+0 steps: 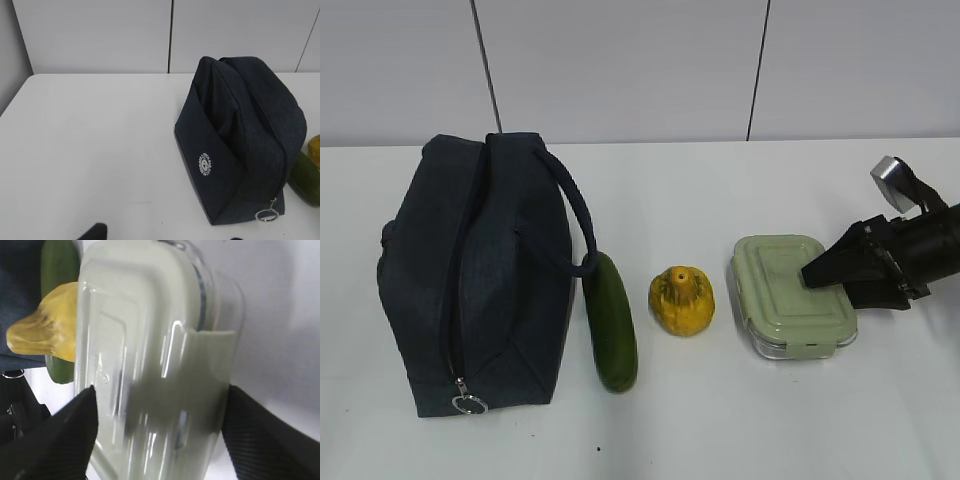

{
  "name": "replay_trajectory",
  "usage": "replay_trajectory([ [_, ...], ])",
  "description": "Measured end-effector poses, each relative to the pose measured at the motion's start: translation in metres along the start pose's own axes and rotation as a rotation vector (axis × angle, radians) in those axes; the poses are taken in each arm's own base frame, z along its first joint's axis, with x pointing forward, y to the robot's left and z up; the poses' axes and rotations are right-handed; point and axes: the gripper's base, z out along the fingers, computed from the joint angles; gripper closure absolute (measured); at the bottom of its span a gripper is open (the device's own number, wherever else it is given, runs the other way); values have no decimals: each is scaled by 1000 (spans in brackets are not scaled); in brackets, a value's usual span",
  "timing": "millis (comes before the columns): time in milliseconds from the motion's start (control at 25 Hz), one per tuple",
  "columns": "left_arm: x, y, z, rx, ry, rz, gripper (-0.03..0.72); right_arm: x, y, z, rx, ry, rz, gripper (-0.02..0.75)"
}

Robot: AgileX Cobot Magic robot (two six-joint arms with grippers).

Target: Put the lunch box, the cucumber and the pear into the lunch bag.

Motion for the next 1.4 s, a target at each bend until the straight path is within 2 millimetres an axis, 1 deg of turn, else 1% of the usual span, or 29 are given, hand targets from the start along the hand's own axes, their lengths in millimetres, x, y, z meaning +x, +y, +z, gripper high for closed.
replay_trajectory([
  [240, 0, 0, 0, 0, 0, 0, 253, 1, -3, 2, -3, 5, 6, 202],
  [520, 0, 0, 0, 0, 0, 0, 253, 3, -12, 11, -48, 3, 56, 216],
  [600, 0, 0, 0, 0, 0, 0, 253, 3, -12, 12, -54, 0, 57, 236],
  [720, 0, 0, 0, 0, 0, 0, 253, 3, -11, 11, -60, -1, 56, 292],
  [800, 0, 0, 0, 0, 0, 0, 253, 3, -11, 12, -63, 1, 57, 311],
  [1120, 0, 0, 0, 0, 0, 0, 253, 3, -11, 11, -64, 1, 59, 334],
  [1400, 0, 0, 0, 0, 0, 0, 253, 3, -11, 11, -64, 2, 60, 335],
])
